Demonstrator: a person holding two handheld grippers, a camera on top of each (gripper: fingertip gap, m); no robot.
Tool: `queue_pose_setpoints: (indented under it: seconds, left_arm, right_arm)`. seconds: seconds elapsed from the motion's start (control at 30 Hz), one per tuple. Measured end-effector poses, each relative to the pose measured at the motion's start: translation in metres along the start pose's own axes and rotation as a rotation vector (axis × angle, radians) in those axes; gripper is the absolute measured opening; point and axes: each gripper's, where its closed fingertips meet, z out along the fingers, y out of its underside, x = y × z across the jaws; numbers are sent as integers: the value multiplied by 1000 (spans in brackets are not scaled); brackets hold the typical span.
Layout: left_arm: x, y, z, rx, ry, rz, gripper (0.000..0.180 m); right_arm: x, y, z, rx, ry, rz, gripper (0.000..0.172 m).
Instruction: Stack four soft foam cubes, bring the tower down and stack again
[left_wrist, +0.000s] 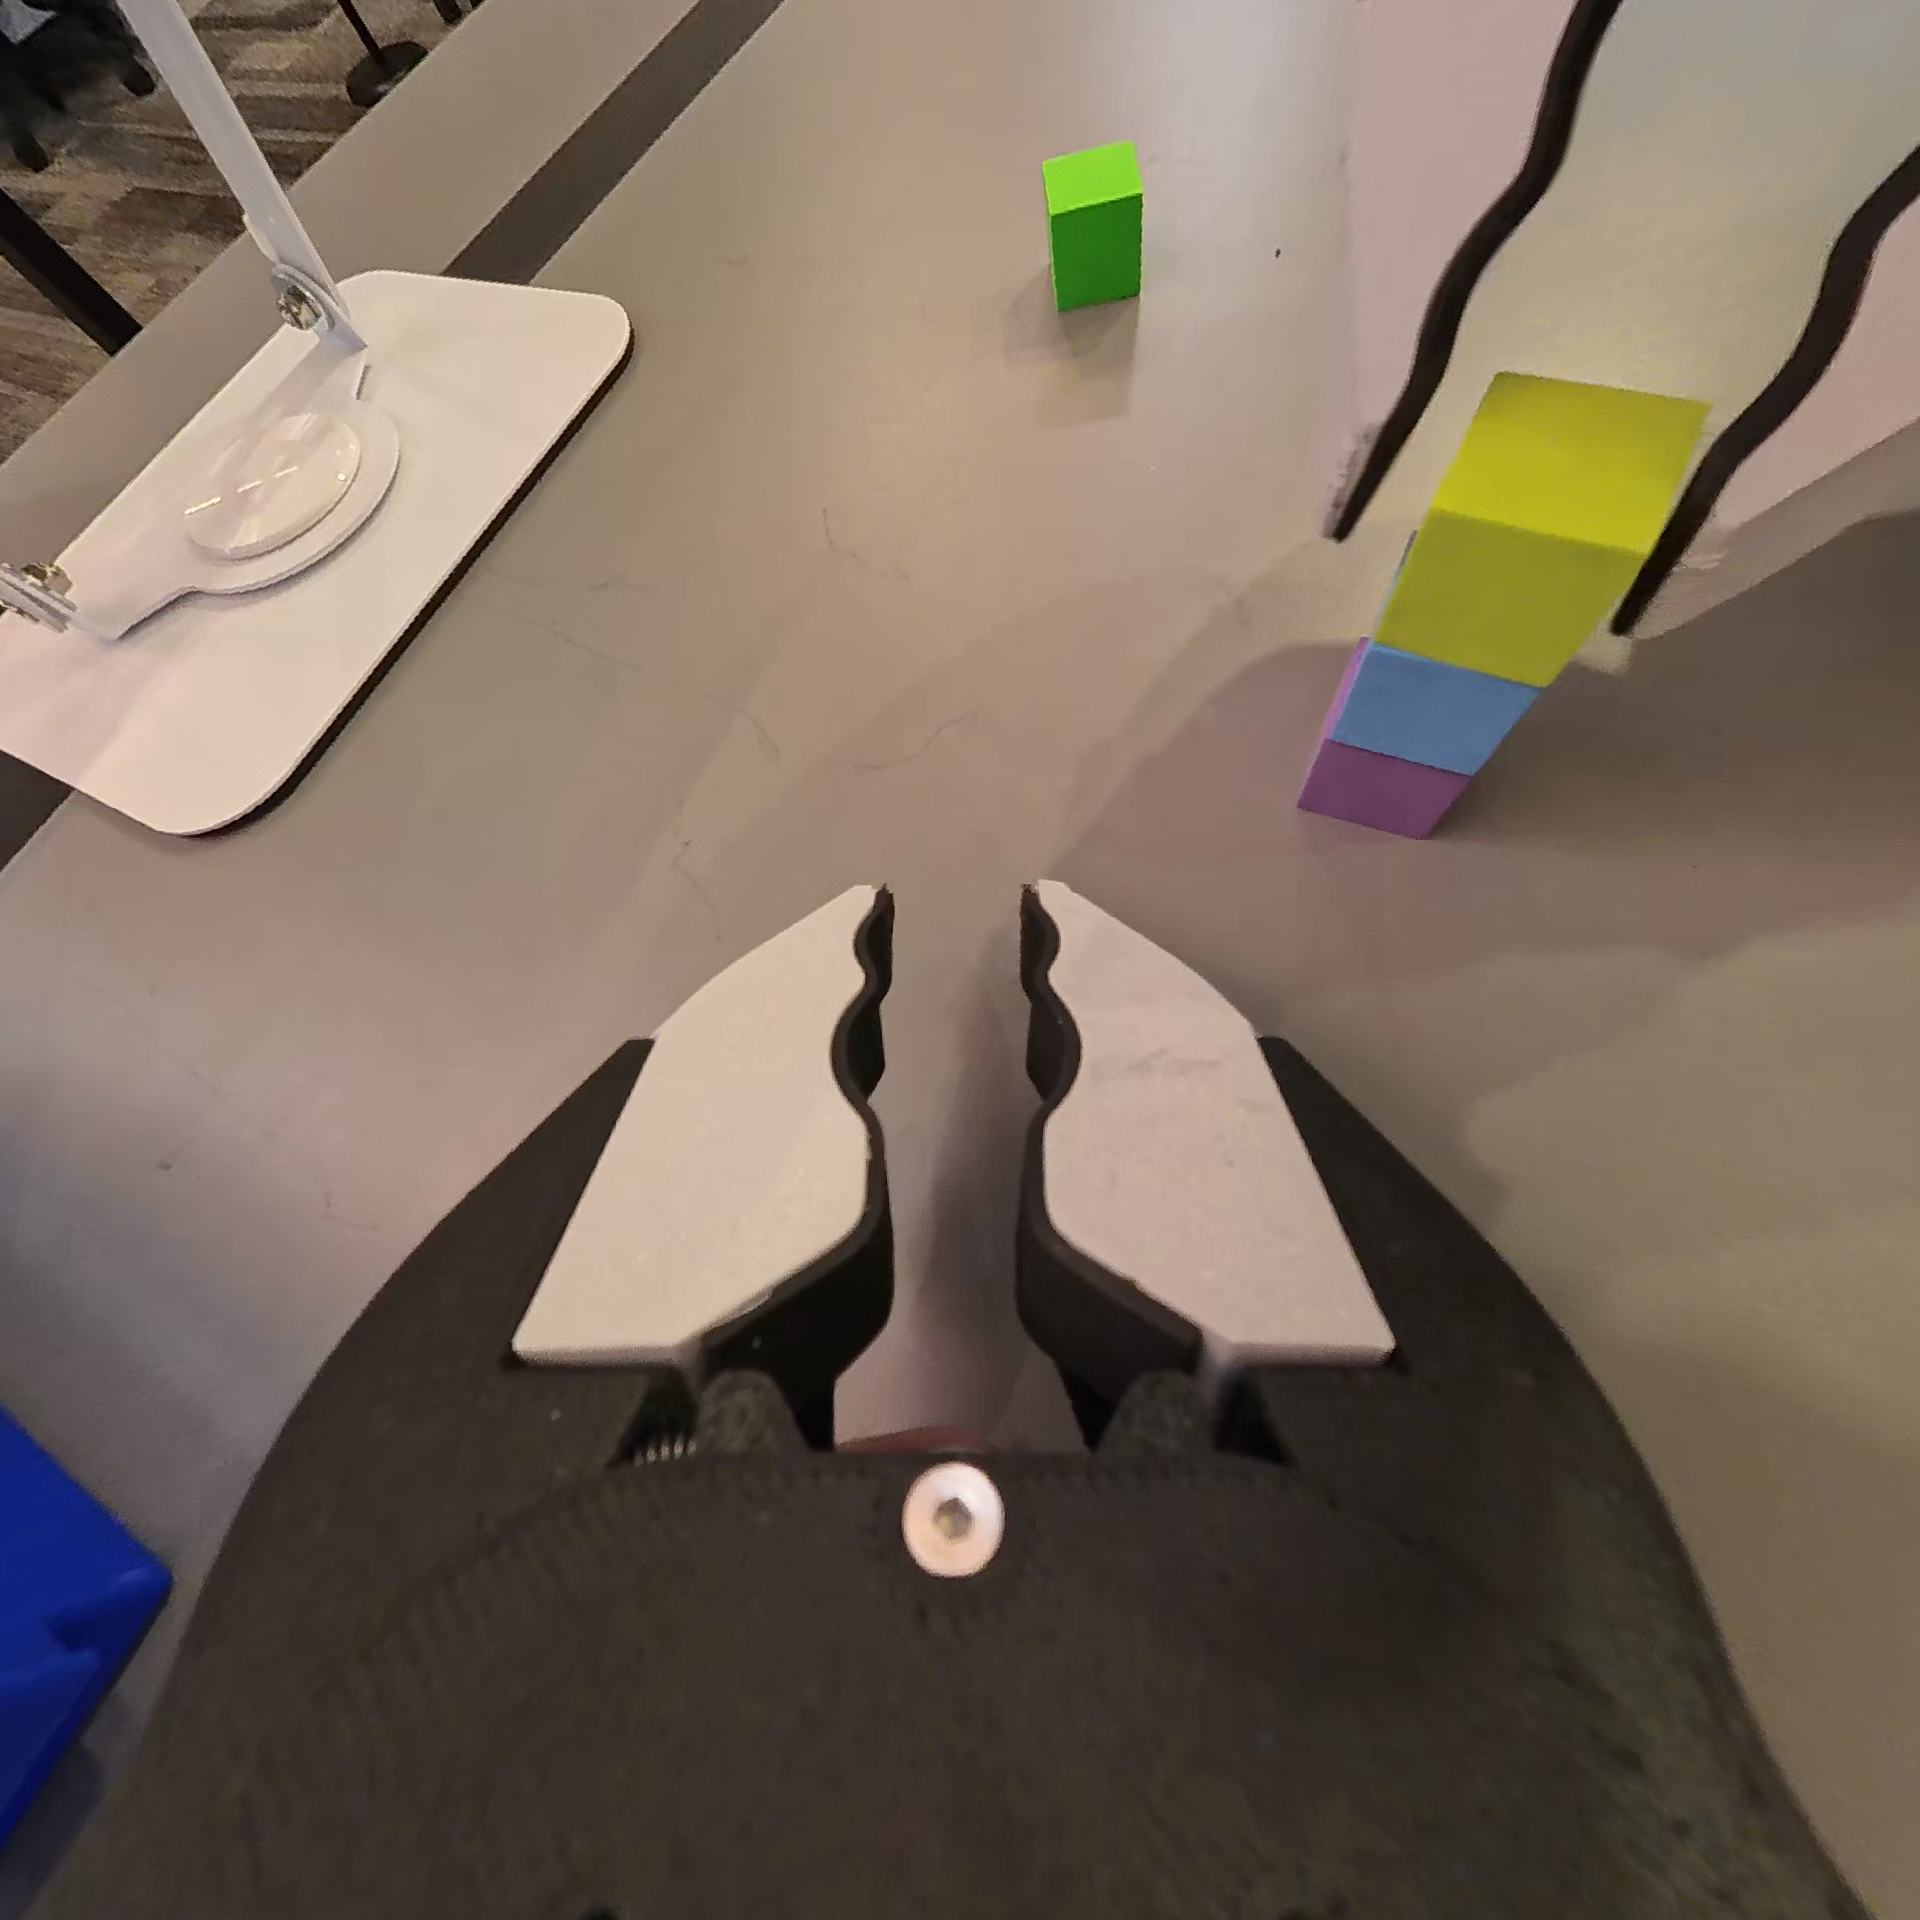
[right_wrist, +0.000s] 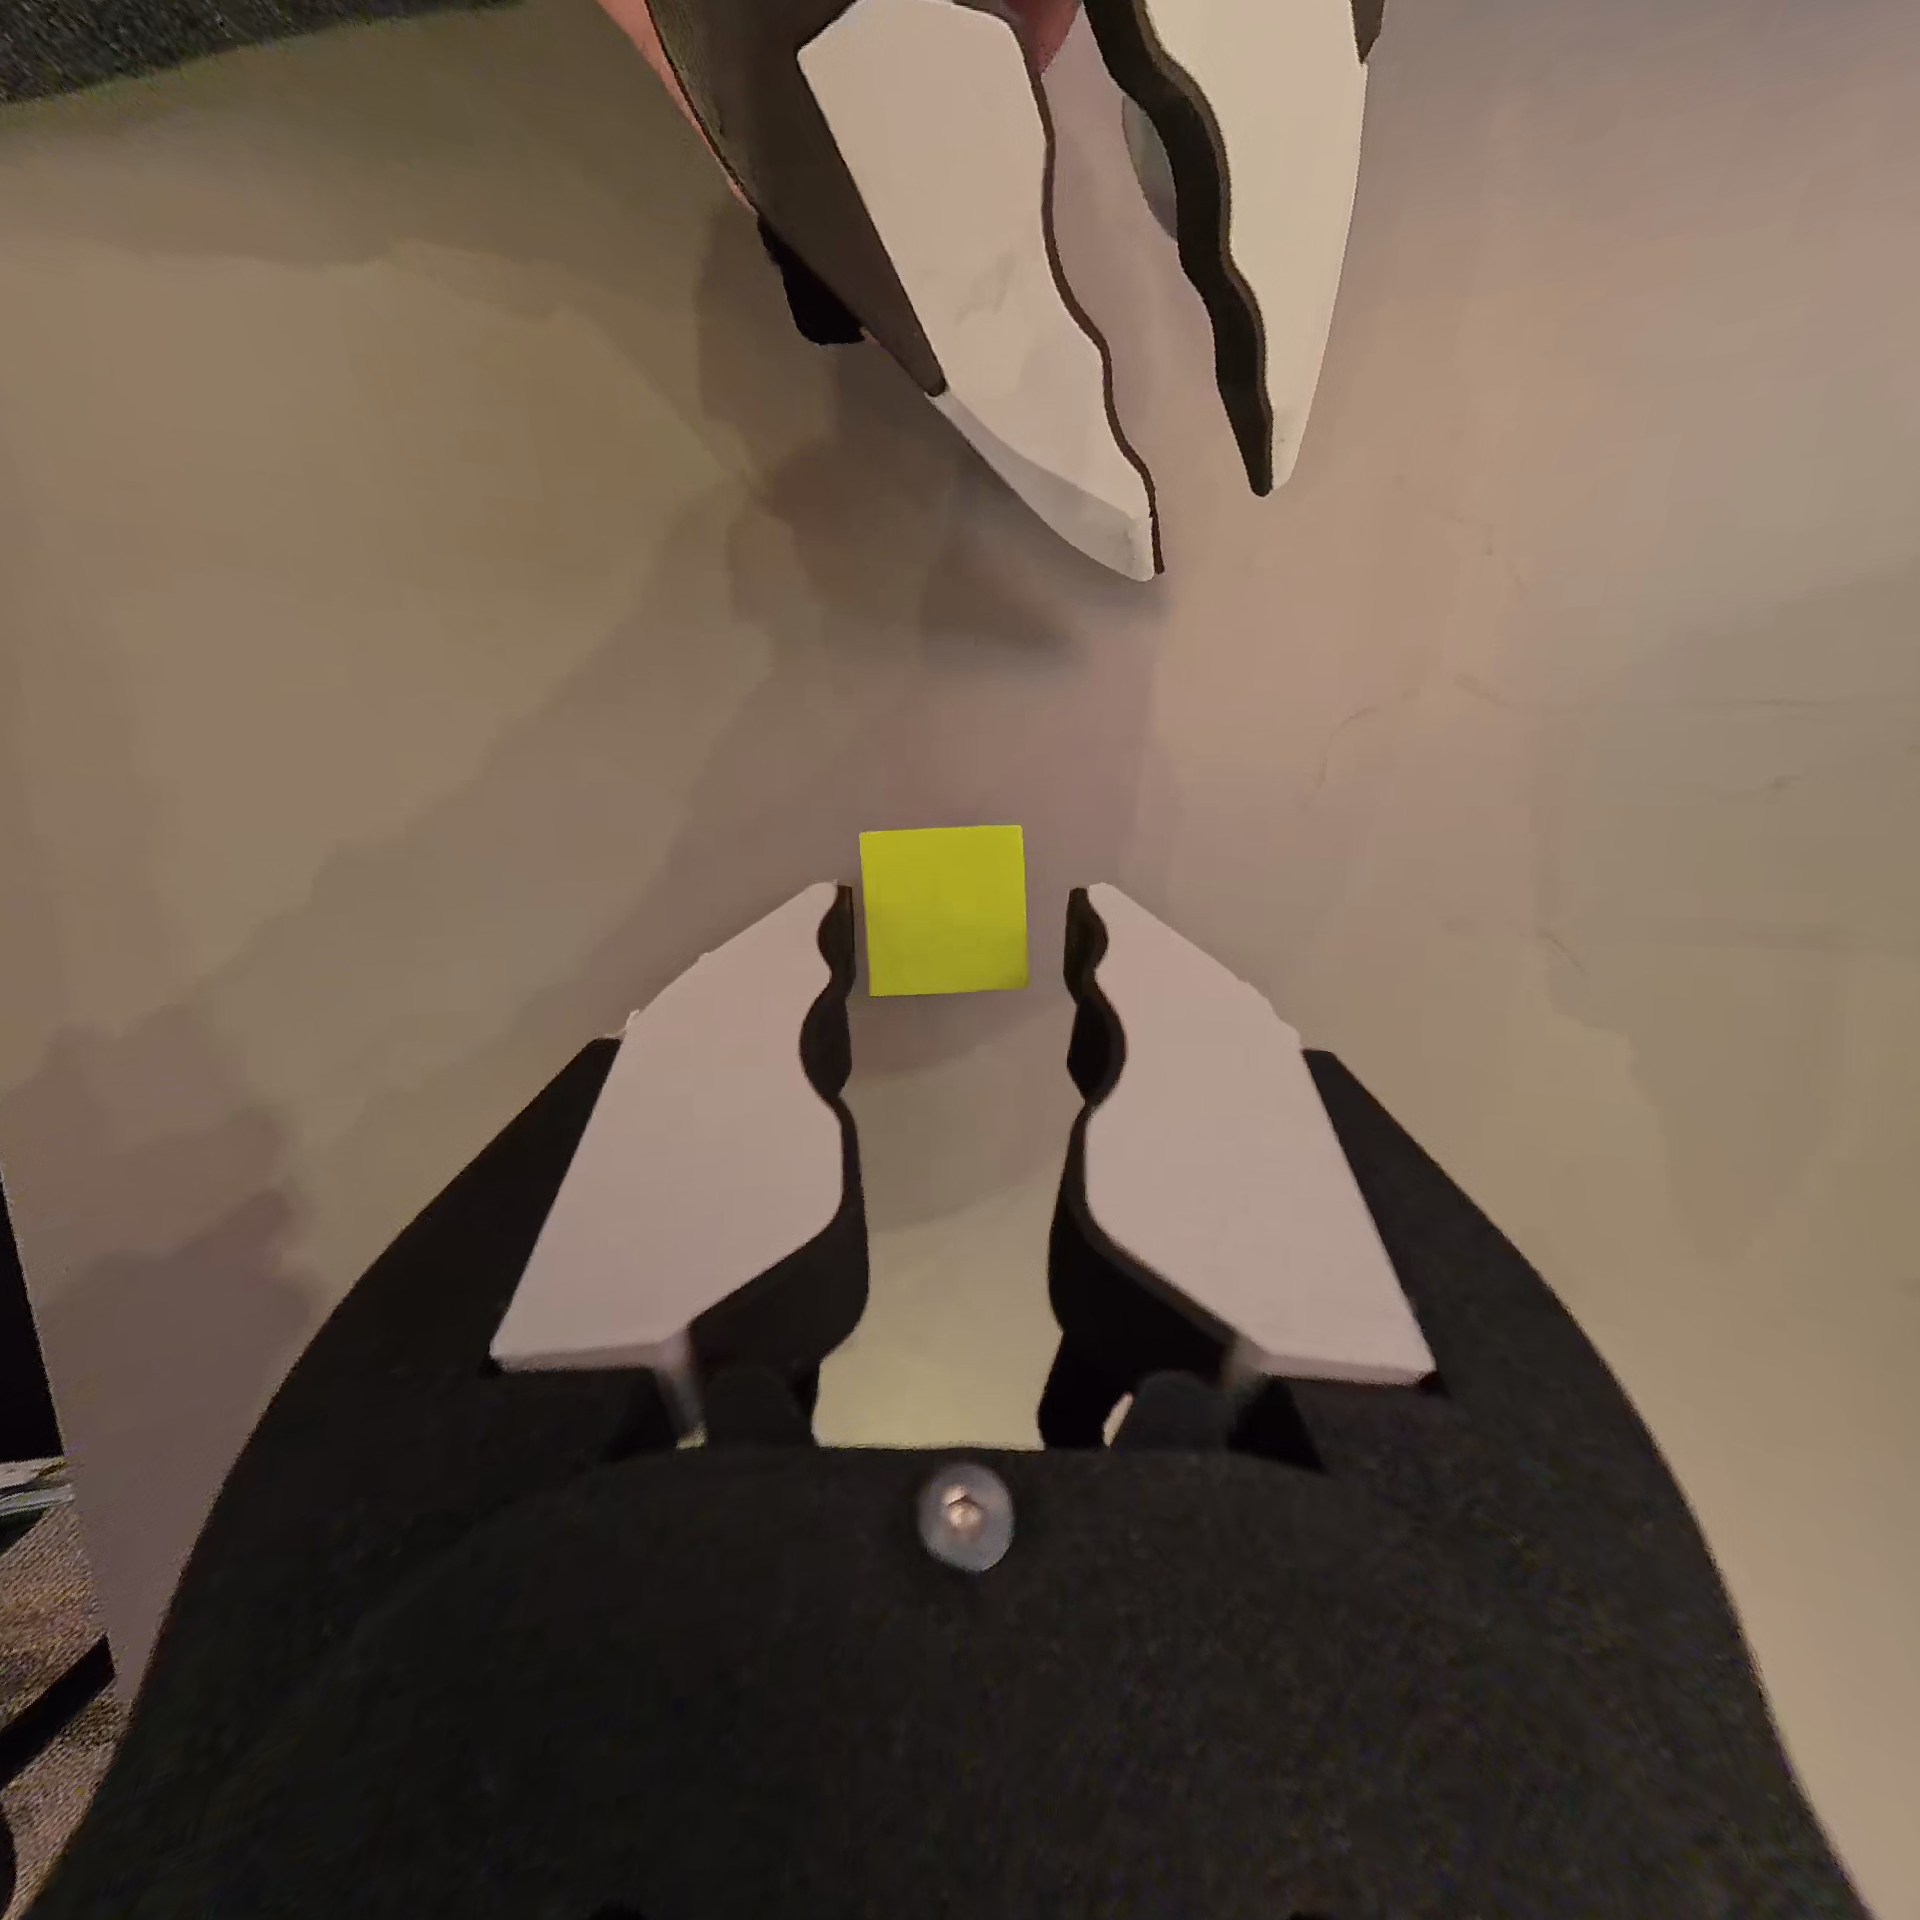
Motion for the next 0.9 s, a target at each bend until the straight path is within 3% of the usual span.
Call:
queue_pose_setpoints:
  seconds: [0.3,0.6,0.9]
  left_arm:
    - [1,1,1,-6,3,6,23]
    - [1,1,1,-5,5,2,23]
    - [2,1,1,-6,11,7,23]
  right_arm:
    - [2,16,6,-42,-22,-5,51]
    - [0,15,12,7,-53,-26,30]
    - [-2,14,12,17,-80,-55,28]
